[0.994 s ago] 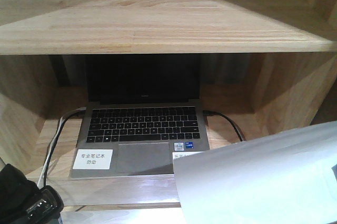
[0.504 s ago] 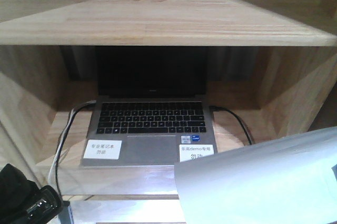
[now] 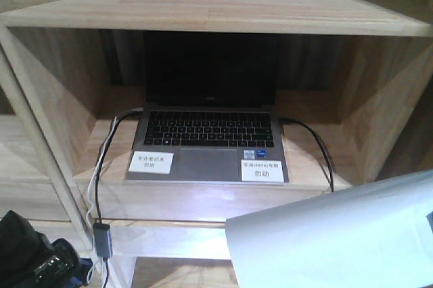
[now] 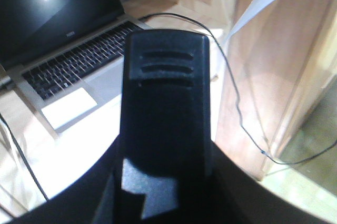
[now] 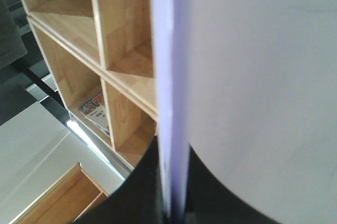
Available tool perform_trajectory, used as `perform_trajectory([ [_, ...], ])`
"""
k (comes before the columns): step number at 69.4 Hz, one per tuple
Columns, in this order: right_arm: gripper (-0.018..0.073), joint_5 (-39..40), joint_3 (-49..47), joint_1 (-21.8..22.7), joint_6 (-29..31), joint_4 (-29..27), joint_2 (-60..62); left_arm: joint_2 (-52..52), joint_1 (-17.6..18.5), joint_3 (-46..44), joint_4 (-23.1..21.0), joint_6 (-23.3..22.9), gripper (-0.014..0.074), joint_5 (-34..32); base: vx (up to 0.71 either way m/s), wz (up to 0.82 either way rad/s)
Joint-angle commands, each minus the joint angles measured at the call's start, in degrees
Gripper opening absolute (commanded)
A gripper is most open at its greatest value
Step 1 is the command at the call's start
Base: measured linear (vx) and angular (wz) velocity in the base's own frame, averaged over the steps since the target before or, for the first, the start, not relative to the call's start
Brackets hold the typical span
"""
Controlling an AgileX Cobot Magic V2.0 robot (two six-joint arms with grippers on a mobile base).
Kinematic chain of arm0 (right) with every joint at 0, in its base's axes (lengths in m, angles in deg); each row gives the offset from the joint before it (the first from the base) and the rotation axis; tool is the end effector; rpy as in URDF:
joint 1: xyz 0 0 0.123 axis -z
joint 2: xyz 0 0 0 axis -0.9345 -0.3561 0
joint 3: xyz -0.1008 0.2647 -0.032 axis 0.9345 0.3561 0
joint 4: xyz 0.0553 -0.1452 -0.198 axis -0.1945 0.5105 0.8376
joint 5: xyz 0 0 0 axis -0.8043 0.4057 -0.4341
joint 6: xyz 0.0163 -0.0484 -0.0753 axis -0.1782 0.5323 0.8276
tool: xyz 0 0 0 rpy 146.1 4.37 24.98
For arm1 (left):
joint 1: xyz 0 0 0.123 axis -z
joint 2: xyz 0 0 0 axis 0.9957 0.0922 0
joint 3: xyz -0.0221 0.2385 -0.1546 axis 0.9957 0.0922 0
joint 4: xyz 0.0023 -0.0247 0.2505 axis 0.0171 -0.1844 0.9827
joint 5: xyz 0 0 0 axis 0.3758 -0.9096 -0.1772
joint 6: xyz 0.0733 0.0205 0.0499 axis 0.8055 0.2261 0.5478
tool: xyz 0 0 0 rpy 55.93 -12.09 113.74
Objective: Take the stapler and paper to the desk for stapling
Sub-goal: 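Drive the base away from the shelf holding stapler and paper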
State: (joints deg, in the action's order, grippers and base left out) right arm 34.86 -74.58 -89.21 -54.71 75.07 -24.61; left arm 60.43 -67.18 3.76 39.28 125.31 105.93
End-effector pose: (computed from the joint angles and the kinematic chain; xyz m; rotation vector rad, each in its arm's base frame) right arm 0.0486 0.0399 0.2443 0.2805 1.1995 1.4843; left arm 0.0445 -0.0527 0.3050 0.7783 1.8612 -0.4734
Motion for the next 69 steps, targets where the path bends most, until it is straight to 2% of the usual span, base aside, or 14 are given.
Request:
perform_trajectory([
  [1, -0.0006, 3.2, 0.2, 0.1, 0.0, -0.2, -0.7, 0.3, 0.1, -1.7, -3.2, -0.1, -0.0006, -5.0, -0.15, 0.0],
  [69, -0.0006, 3.5, 0.2, 0.1, 0.0, -0.2, -0.7, 0.3, 0.1, -1.7, -3.2, -0.1, -0.0006, -5.0, -0.14, -0.04],
])
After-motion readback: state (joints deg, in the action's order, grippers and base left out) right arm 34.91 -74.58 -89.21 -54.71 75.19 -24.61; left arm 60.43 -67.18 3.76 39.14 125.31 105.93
